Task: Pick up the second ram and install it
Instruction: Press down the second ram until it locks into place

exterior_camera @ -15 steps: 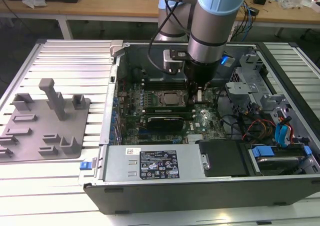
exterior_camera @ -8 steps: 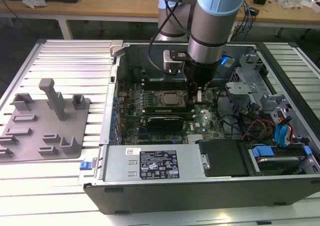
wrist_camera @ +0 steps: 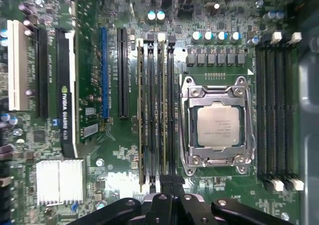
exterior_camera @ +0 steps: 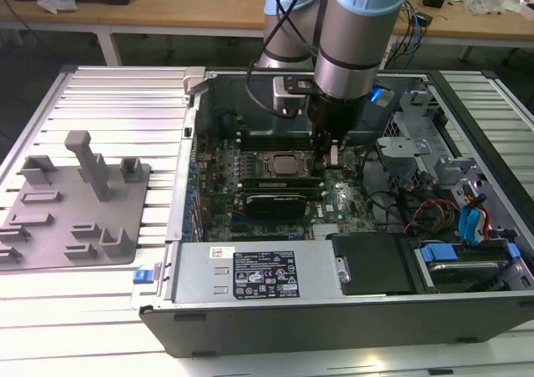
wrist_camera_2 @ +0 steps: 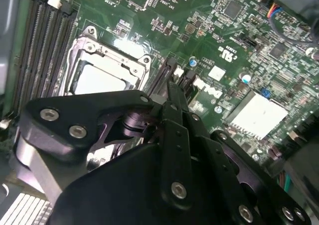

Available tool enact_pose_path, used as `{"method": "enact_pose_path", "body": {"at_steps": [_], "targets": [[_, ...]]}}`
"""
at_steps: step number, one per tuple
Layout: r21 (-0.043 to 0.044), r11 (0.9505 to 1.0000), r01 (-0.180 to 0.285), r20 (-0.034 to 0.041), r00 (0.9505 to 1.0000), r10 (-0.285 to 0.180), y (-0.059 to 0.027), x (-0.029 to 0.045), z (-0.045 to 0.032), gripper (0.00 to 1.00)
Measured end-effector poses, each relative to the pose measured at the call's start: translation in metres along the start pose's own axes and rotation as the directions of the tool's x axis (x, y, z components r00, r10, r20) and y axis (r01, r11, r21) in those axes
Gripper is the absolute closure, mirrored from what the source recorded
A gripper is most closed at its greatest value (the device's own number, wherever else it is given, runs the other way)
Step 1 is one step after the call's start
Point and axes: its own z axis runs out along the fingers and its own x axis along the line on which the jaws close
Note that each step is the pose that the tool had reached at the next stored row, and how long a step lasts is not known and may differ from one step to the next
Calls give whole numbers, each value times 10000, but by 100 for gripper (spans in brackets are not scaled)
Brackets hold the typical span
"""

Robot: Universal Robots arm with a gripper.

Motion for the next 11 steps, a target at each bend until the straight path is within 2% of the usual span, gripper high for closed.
{"method": "enact_pose_path", "body": {"at_steps": [1,7,11], "targets": [[-1,10000,0,-2,10000,0,0,-1,-21,92],[0,10000,1,-2,10000,-1,18,0,-23,92],[37,10000,1,-1,10000,-1,139,2,-21,92]]}}
